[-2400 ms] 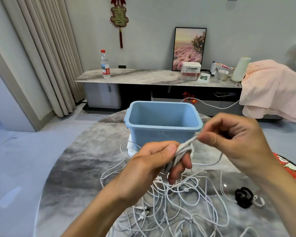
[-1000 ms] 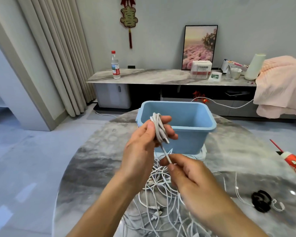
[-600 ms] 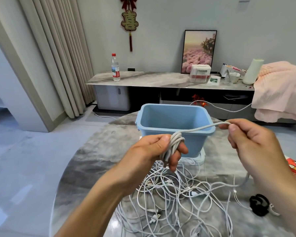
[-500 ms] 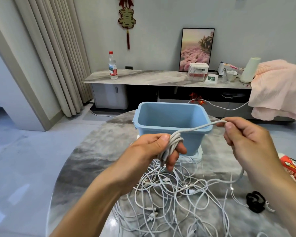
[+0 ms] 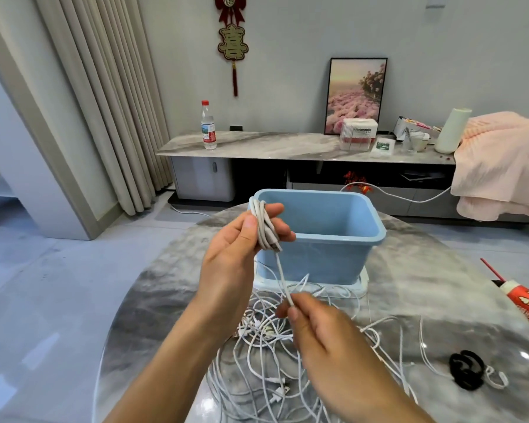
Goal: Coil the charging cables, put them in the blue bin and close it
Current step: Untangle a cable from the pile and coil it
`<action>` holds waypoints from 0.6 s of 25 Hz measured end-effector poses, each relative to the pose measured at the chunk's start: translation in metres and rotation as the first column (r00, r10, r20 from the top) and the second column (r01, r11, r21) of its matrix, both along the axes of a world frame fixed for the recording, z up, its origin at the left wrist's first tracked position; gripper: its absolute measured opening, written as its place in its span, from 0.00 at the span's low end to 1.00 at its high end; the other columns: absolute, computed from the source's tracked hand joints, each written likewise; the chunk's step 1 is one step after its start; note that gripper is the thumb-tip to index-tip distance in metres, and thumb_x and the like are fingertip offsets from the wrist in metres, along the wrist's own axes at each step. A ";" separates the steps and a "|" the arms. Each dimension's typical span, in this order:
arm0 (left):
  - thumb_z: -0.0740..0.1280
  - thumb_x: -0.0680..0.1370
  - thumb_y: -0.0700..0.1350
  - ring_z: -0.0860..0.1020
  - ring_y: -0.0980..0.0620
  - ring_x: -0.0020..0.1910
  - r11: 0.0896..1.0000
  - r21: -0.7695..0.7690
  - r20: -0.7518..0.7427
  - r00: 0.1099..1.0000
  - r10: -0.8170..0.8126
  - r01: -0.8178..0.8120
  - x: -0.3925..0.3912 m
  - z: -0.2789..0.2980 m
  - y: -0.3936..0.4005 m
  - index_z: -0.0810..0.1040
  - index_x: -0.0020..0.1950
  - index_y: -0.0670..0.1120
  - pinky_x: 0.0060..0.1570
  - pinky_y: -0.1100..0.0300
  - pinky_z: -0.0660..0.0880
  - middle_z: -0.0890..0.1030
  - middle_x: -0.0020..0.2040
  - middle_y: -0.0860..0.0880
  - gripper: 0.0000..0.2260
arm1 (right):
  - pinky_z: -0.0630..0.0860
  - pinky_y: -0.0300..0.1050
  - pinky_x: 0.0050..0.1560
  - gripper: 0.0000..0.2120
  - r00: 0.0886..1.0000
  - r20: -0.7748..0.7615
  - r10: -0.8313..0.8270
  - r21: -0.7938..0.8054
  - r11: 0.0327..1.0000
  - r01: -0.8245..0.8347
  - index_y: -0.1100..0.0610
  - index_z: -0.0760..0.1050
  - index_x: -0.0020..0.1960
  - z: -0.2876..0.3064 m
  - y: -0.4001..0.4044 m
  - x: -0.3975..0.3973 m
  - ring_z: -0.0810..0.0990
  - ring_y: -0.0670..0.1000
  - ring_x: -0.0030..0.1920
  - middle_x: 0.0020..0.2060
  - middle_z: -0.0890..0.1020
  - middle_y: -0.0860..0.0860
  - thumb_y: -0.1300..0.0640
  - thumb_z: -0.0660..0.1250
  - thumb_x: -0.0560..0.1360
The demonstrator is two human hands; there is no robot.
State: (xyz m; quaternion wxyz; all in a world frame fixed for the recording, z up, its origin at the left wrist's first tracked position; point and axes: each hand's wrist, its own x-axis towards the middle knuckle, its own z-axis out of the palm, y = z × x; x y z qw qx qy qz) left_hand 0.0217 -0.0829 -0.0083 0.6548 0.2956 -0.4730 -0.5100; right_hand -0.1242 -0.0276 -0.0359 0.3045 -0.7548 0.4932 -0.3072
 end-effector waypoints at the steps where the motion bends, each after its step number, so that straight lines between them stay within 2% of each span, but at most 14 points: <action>1: 0.58 0.79 0.46 0.80 0.49 0.45 0.999 -0.023 0.070 0.997 0.026 -0.024 0.000 0.000 0.000 0.77 0.60 0.38 0.53 0.58 0.75 0.82 0.43 0.46 0.16 | 0.73 0.46 0.45 0.11 0.997 -0.078 0.009 -0.001 1.000 -0.009 0.49 0.71 0.53 0.010 0.008 0.000 0.77 0.44 0.40 0.38 0.79 0.43 0.45 0.52 0.82; 3: 0.57 0.80 0.47 0.79 0.52 0.46 0.993 -0.108 0.296 0.952 0.072 -0.041 -0.003 -0.003 0.003 0.77 0.61 0.41 0.51 0.62 0.73 0.82 0.44 0.47 0.16 | 0.72 0.48 0.47 0.15 0.976 -0.215 0.037 -0.081 0.995 -0.056 0.48 0.67 0.49 0.032 0.019 -0.003 0.75 0.48 0.42 0.39 0.78 0.45 0.40 0.47 0.78; 5: 0.56 0.82 0.47 0.78 0.54 0.46 0.974 -0.225 0.570 0.811 0.132 0.000 -0.011 -0.009 0.010 0.77 0.60 0.44 0.52 0.58 0.72 0.81 0.44 0.52 0.14 | 0.67 0.46 0.40 0.14 0.950 -0.300 0.083 -0.222 0.963 -0.154 0.47 0.64 0.42 0.053 0.019 -0.015 0.69 0.46 0.37 0.33 0.71 0.43 0.39 0.47 0.76; 6: 0.56 0.83 0.48 0.77 0.54 0.45 0.967 -0.252 0.647 0.749 0.143 0.033 -0.015 -0.010 0.013 0.77 0.58 0.44 0.52 0.54 0.72 0.80 0.43 0.53 0.13 | 0.65 0.45 0.37 0.14 0.935 -0.338 0.106 -0.269 0.941 -0.204 0.47 0.66 0.42 0.063 0.015 -0.025 0.67 0.45 0.34 0.31 0.69 0.42 0.40 0.49 0.76; 7: 0.56 0.83 0.48 0.77 0.53 0.43 0.970 -0.231 0.657 0.747 0.097 0.077 -0.019 -0.008 0.016 0.78 0.56 0.44 0.50 0.51 0.73 0.79 0.41 0.53 0.13 | 0.64 0.43 0.33 0.14 0.919 -0.382 0.099 -0.340 0.909 -0.239 0.47 0.70 0.42 0.073 0.008 -0.038 0.66 0.43 0.31 0.29 0.67 0.41 0.41 0.52 0.77; 8: 0.55 0.83 0.46 0.76 0.50 0.40 0.975 -0.172 0.615 0.788 -0.007 0.143 -0.022 -0.006 0.019 0.78 0.53 0.41 0.47 0.51 0.73 0.78 0.39 0.51 0.14 | 0.64 0.40 0.31 0.12 0.925 -0.373 0.072 -0.414 0.879 -0.235 0.47 0.75 0.43 0.081 0.000 -0.051 0.67 0.42 0.29 0.27 0.68 0.39 0.43 0.57 0.78; 10: 0.54 0.82 0.44 0.73 0.49 0.36 0.953 -0.062 0.468 0.852 -0.235 0.297 -0.024 0.000 0.023 0.77 0.50 0.36 0.42 0.57 0.71 0.76 0.36 0.48 0.15 | 0.67 0.37 0.30 0.08 0.983 -0.176 0.053 -0.466 0.875 -0.130 0.47 0.81 0.43 0.086 -0.014 -0.071 0.70 0.42 0.28 0.27 0.74 0.38 0.45 0.67 0.75; 11: 0.54 0.82 0.44 0.72 0.50 0.35 0.937 -0.019 0.409 0.858 -0.312 0.350 -0.025 0.002 0.024 0.77 0.50 0.36 0.40 0.60 0.70 0.75 0.35 0.47 0.16 | 0.70 0.40 0.29 0.07 0.998 -0.011 0.067 -0.426 0.902 -0.065 0.48 0.82 0.41 0.084 -0.020 -0.075 0.72 0.44 0.27 0.28 0.78 0.41 0.45 0.71 0.72; 13: 0.54 0.81 0.45 0.70 0.50 0.33 0.901 0.040 0.295 0.856 -0.424 0.432 -0.027 0.003 0.026 0.78 0.48 0.38 0.37 0.60 0.69 0.74 0.34 0.47 0.16 | 0.72 0.41 0.29 0.10 0.961 0.260 0.091 -0.332 0.943 0.000 0.51 0.82 0.38 0.071 -0.032 -0.075 0.73 0.47 0.27 0.28 0.80 0.47 0.45 0.77 0.66; 15: 0.55 0.80 0.45 0.68 0.50 0.32 0.855 0.070 0.129 0.845 -0.519 0.514 -0.031 0.004 0.028 0.78 0.46 0.39 0.34 0.60 0.67 0.72 0.33 0.47 0.15 | 0.69 0.35 0.28 0.11 0.915 0.395 0.077 -0.273 0.961 0.037 0.52 0.81 0.37 0.056 -0.041 -0.071 0.71 0.43 0.26 0.26 0.77 0.49 0.46 0.78 0.64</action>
